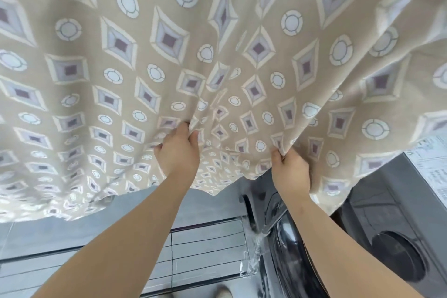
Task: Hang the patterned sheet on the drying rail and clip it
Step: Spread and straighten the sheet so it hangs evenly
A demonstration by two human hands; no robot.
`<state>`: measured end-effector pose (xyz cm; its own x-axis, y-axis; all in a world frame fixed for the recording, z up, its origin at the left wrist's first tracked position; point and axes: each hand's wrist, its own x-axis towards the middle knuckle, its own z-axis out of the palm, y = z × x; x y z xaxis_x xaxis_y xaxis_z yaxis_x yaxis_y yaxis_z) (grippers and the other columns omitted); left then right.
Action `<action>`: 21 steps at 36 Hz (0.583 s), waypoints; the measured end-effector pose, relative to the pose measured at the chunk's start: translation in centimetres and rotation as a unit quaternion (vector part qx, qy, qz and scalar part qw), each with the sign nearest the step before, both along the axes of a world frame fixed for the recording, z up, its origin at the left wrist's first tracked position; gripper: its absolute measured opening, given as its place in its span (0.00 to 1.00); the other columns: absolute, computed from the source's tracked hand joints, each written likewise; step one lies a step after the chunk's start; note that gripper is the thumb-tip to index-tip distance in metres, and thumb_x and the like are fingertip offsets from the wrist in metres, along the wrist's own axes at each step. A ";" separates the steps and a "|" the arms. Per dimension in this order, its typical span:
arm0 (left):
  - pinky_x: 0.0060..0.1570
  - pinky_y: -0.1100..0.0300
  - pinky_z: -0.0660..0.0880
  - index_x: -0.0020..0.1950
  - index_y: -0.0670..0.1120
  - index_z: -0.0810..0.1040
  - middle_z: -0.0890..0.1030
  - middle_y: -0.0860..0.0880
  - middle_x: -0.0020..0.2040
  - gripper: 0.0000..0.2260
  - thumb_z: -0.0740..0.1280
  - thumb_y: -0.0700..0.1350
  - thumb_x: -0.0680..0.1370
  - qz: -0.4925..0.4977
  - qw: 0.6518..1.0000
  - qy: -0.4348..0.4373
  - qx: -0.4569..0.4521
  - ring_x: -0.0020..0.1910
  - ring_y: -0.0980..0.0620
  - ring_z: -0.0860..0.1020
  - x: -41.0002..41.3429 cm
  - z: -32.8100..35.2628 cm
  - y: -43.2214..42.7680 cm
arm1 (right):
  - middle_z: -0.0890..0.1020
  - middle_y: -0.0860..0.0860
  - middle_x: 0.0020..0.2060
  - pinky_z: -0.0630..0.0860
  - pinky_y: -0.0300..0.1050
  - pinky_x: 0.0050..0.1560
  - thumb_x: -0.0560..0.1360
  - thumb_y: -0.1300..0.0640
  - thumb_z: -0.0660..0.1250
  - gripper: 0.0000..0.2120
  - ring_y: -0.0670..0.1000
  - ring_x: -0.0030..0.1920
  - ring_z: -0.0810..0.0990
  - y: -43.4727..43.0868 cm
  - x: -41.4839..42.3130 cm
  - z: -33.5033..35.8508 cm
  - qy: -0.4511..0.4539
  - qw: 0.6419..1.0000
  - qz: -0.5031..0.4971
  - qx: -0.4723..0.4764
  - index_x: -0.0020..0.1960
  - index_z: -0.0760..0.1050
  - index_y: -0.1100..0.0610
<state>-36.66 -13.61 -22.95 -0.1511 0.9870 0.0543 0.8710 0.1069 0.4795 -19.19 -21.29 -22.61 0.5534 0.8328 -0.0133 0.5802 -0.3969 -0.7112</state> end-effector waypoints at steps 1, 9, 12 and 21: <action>0.54 0.52 0.62 0.57 0.42 0.71 0.79 0.44 0.51 0.12 0.56 0.48 0.81 -0.017 1.000 0.020 -0.001 0.54 0.43 0.74 -0.3 -0.2 -0.3 | 0.75 0.54 0.33 0.64 0.42 0.37 0.80 0.56 0.57 0.11 0.54 0.36 0.72 0.0 0.0 0.0 -0.004 1.000 0.005 -0.001 0.43 0.69 0.62; 0.51 0.54 0.66 0.57 0.42 0.71 0.79 0.44 0.52 0.12 0.56 0.49 0.81 -0.079 0.981 0.160 -0.073 0.55 0.44 0.75 -2.8 -2.0 -1.0 | 0.80 0.60 0.38 0.67 0.42 0.37 0.80 0.53 0.57 0.15 0.61 0.42 0.80 -1.0 0.0 -3.0 -0.048 0.993 0.036 -0.098 0.47 0.73 0.65; 0.52 0.55 0.66 0.57 0.42 0.70 0.79 0.44 0.52 0.12 0.56 0.49 0.81 -0.083 0.973 0.183 -0.115 0.55 0.44 0.75 -4.1 -3.5 -1.4 | 0.80 0.59 0.37 0.68 0.41 0.37 0.79 0.49 0.56 0.20 0.60 0.43 0.81 -2.1 -0.3 -5.1 -0.061 0.987 0.041 -0.140 0.48 0.74 0.66; 0.55 0.56 0.66 0.60 0.44 0.70 0.79 0.44 0.56 0.13 0.56 0.49 0.81 -0.096 0.956 0.198 -0.193 0.59 0.44 0.75 -5.8 -7.9 -3.2 | 0.79 0.59 0.38 0.72 0.46 0.39 0.79 0.46 0.55 0.23 0.58 0.41 0.78 -3.8 -2.0 -10.9 0.001 0.967 0.014 -0.253 0.49 0.76 0.67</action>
